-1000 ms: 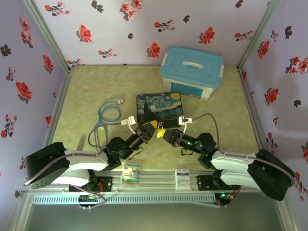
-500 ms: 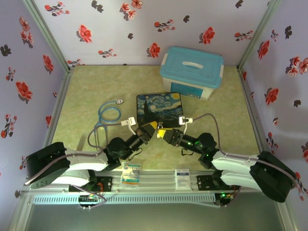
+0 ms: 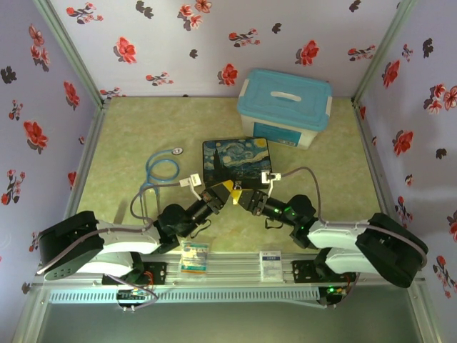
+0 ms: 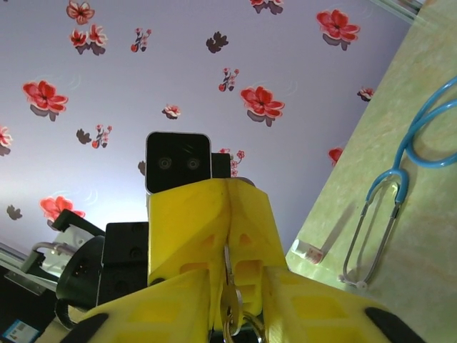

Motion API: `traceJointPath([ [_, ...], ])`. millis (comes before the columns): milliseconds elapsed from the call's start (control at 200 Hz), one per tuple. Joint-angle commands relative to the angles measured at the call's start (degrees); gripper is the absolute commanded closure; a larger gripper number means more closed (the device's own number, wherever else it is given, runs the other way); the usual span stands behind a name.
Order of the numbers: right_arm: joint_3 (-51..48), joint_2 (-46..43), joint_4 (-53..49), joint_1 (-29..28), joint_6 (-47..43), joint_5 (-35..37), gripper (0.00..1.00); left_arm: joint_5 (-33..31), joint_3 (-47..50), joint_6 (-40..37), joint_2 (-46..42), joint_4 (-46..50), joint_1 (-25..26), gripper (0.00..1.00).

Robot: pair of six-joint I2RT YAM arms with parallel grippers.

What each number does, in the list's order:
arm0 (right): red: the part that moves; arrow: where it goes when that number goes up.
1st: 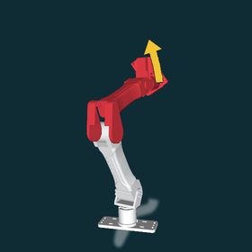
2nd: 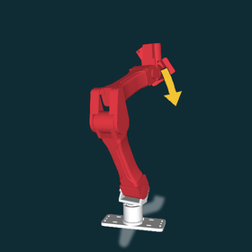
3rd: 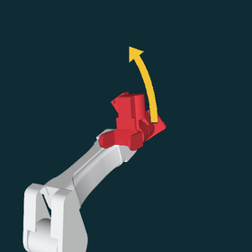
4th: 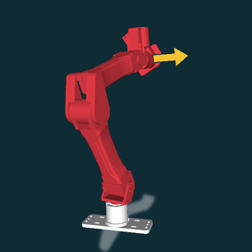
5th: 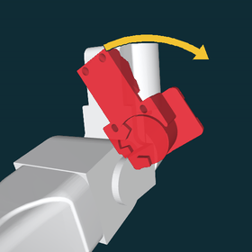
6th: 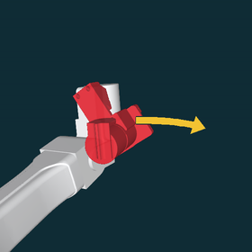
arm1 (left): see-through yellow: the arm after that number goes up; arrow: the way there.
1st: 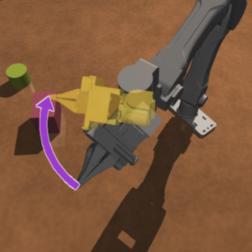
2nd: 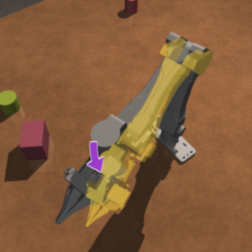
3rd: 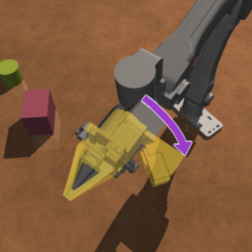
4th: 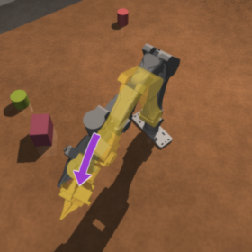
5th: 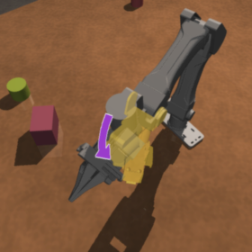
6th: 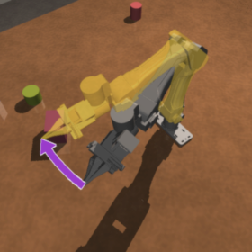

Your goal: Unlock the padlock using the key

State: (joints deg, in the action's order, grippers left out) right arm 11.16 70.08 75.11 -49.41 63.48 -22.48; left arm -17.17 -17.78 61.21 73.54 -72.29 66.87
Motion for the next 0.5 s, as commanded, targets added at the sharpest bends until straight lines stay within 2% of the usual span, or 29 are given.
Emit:
traceJointPath([
  [0, 0.76, -1.15, 4.26, -0.1, -0.53, 0.63, 0.81, -1.11, 0.33, 0.55, -1.25, -2.13, 0.1, 1.0],
  [290, 0.71, -0.71, 4.25, -0.24, -0.73, 0.43, 1.0, -2.09, 1.87, 1.19, -0.98, -2.14, 0.11, 1.0],
  [385, 0.58, -1.22, 4.26, -0.19, -0.65, 0.55, 1.0, -2.52, 2.34, 0.97, -1.2, -1.98, 0.1, 1.0],
  [405, 0.42, -1.32, 4.25, -0.23, -0.69, 0.56, 1.0, -2.93, 2.67, 1.13, -1.26, -1.98, 0.1, 0.9],
  [465, -0.43, -2.08, 4.13, -0.04, -0.66, 1.02, 1.0, -4.67, 3.59, 1.2, -1.73, -1.95, 0.1, 0.52],
  [495, -0.9, -2.61, 3.28, 0.26, -0.67, 0.91, 1.0, -5.9, 4.23, 1.0, -2.13, -1.9, 0.12, 0.36],
])
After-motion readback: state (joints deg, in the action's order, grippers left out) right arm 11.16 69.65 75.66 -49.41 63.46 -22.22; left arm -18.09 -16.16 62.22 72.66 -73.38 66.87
